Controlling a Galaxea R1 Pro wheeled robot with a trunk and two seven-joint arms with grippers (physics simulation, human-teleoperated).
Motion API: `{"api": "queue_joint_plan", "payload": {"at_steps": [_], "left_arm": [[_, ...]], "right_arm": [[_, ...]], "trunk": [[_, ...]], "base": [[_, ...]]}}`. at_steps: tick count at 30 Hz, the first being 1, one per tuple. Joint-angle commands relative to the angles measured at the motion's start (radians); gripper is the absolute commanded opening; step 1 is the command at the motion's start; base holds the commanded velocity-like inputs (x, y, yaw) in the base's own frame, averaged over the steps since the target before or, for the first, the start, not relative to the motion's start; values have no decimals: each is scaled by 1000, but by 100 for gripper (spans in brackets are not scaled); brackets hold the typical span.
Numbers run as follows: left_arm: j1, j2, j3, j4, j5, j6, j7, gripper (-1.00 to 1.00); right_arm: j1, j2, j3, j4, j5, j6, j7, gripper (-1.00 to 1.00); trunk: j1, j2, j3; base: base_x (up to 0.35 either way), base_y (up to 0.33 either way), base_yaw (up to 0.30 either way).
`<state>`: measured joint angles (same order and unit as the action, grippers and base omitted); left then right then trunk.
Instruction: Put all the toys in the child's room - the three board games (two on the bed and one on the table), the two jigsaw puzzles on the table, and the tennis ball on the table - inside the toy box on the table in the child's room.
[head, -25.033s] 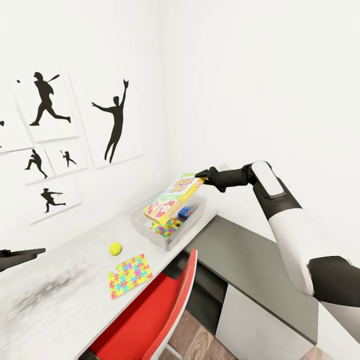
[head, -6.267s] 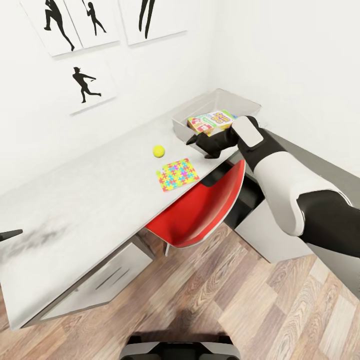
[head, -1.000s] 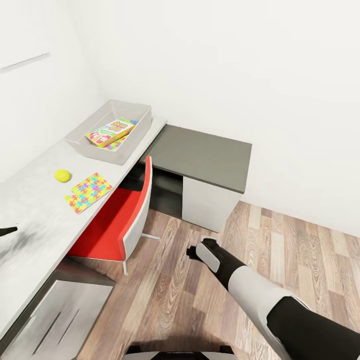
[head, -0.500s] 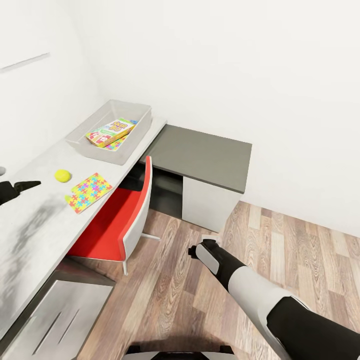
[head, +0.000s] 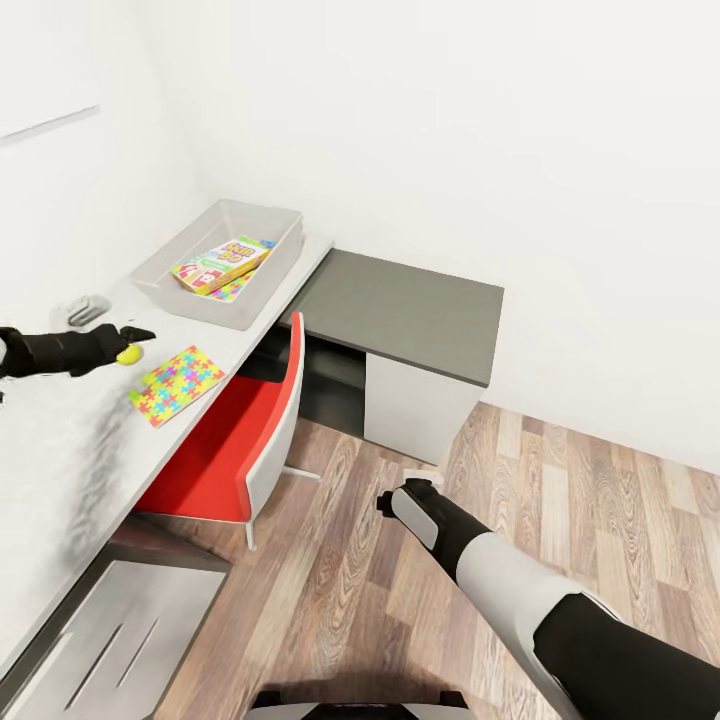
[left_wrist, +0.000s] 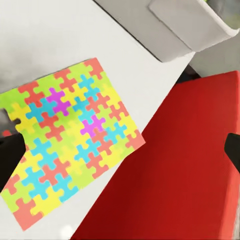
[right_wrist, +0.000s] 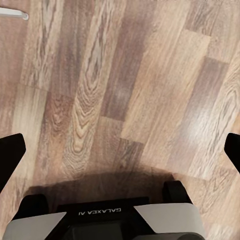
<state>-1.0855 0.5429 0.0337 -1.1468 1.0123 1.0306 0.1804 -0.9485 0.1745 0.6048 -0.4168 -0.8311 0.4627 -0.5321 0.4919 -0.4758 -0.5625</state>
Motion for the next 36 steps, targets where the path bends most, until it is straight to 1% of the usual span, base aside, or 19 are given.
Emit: {"api": "queue_joint_plan", "payload": {"at_steps": [1,3,5,7,8,11,12,13,14,18,19,22,23,26,28,30,33,34,36], "left_arm": [[-23,-7,-4,33,10,4,17,100],[-100,-27,-18,146,7,2,34,100],[-138,-43,-32,211,-4,-1,40,100],[-154,-55,-40,245,-19,-4,43,100],[-164,-66,-46,272,-39,-11,45,100],[-174,-87,-53,303,-85,-38,47,100],[-178,-101,-56,316,-110,-58,48,100],[-180,-108,-57,323,-124,-68,48,100],[-188,-120,-59,339,-153,-88,49,100],[-212,-137,-60,377,-212,-114,48,100],[-221,-145,-61,393,-239,-122,48,100],[-228,-160,-62,410,-274,-135,47,100],[-230,-169,-62,417,-294,-147,44,100],[-233,-178,-64,425,-327,-172,37,100],[-234,-181,-65,427,-337,-179,33,100],[-235,-183,-79,429,-349,-187,29,100],[-235,-184,-128,430,-361,-193,22,100],[-235,-184,-161,430,-364,-195,12,100],[-234,-183,-193,429,-366,-197,-7,100]], "right_arm": [[-1,0,6,0,-5,4,-6,100],[-1,0,6,0,-5,4,-7,100],[-1,0,6,0,-5,4,-7,100],[-1,0,6,0,-5,4,-7,100],[-2,0,6,0,-5,4,-7,100],[-1,0,6,0,-5,3,-8,100],[-1,0,6,0,-5,3,-7,100],[-1,0,6,0,-5,2,-7,100],[-1,0,6,0,-5,3,-7,100],[-1,0,6,0,-5,3,-7,100],[-1,0,6,0,-5,2,-7,100],[-1,0,6,0,-5,2,-7,100],[-1,0,6,0,-5,3,-7,100],[-1,0,6,0,-5,2,-7,100],[-1,0,6,0,-5,3,-7,100],[-1,0,6,0,-5,3,-6,100],[2,0,6,-1,-4,3,-6,100],[4,0,6,-2,-4,3,-5,100],[5,0,6,-3,-4,4,-5,100]], "trunk": [[0,-2,-1],[0,-2,-1],[0,-2,-1],[0,-2,-1],[0,-2,-1],[0,-2,-1],[0,-2,-1],[0,-2,-1],[0,-2,-1],[0,-2,-1],[0,-2,-1],[0,-2,-1],[0,-2,-1],[0,-2,-1],[0,-2,-1],[0,-2,-1],[0,-2,-1],[0,-2,-1],[0,-2,-1]], "base": [[0,0,0],[0,0,0],[0,0,0],[0,0,0],[0,0,0],[0,0,0],[0,0,0],[0,0,0],[0,0,0],[0,0,0],[0,0,0],[0,0,0],[0,0,0],[0,0,0],[0,0,0],[0,0,0],[0,0,0],[0,0,0],[0,0,0]]}}
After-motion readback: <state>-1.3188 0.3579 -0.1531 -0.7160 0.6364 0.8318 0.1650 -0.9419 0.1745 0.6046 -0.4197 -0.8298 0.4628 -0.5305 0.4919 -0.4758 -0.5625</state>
